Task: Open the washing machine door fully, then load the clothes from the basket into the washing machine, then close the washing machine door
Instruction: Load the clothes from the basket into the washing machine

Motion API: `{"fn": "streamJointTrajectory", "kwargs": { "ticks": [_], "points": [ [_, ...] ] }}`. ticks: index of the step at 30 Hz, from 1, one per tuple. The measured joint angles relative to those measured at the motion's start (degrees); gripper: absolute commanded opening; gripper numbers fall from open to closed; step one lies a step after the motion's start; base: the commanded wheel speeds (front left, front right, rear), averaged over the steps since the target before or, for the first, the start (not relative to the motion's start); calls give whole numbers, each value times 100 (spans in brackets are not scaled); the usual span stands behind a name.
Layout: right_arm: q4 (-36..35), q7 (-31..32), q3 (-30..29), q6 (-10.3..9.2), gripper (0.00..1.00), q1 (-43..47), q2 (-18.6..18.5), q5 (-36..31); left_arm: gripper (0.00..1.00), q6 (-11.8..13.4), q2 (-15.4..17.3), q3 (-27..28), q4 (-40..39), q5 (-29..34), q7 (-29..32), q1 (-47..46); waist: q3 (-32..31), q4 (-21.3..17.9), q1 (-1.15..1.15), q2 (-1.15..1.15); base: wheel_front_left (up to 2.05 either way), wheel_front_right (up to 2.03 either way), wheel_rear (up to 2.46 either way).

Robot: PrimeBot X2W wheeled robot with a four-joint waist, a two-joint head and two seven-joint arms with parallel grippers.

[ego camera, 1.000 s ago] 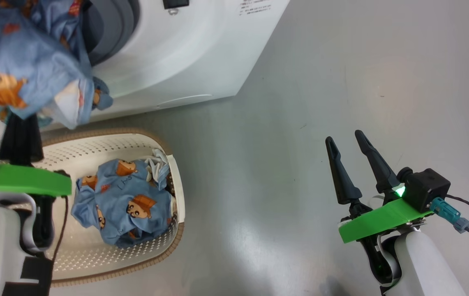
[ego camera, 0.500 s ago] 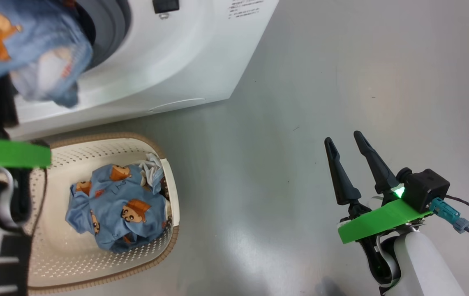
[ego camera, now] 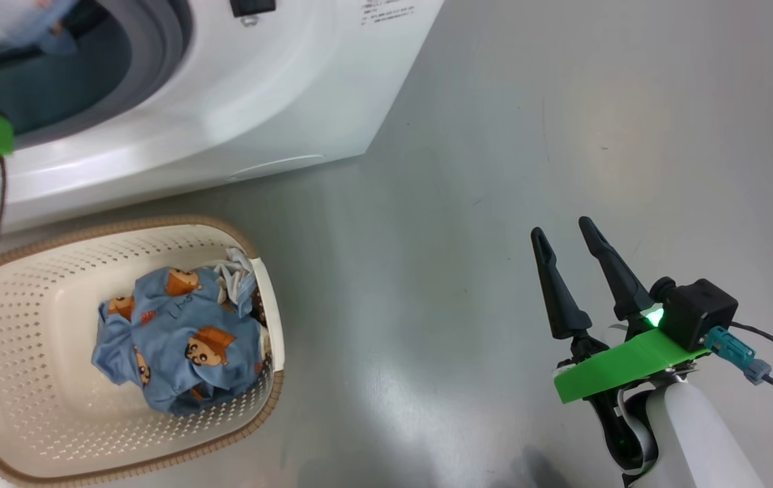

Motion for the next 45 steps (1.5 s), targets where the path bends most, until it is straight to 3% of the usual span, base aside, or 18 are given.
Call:
{"fn": "streamJointTrajectory", "kwargs": {
  "ticks": [18, 26, 30, 34, 43, 44, 45],
  "points": [
    [-22, 0, 137, 0, 100, -25, 1, 42, 0, 0, 302, -804, 1530, -300, 750, -1907, 535, -98, 0, 0, 0, 0, 0],
    [-75, 0, 392, 0, 100, -220, 1, 224, 0, 0, 557, -1134, 1918, -386, 734, -2536, 928, -185, 0, 0, 0, 0, 0],
    [-83, 0, 480, 0, 100, -234, 4, 313, 0, 0, 735, -1280, 1951, -382, 386, -2864, 1091, -284, 0, 0, 0, 0, 0],
    [-86, 0, 512, 0, 100, -234, 3, 345, 0, 0, 764, -1340, 2076, -389, 130, -3172, 1200, -384, 0, 0, 0, 0, 0],
    [-67, 0, 560, 0, 100, -235, 3, 354, 0, 0, 789, -1684, 2603, -612, 304, -3298, 1214, -455, 0, 0, 0, 0, 0],
    [-56, 0, 560, 0, 100, -235, 3, 354, 30, 0, 788, -1716, 2633, -638, 316, -3299, 1210, -443, 0, 0, 0, 0, 0],
    [-48, 0, 560, 0, 100, -236, 3, 354, 100, 0, 793, -1750, 2669, -636, 314, -3303, 1207, -431, 0, 0, 0, 0, 0]
  ]
}}
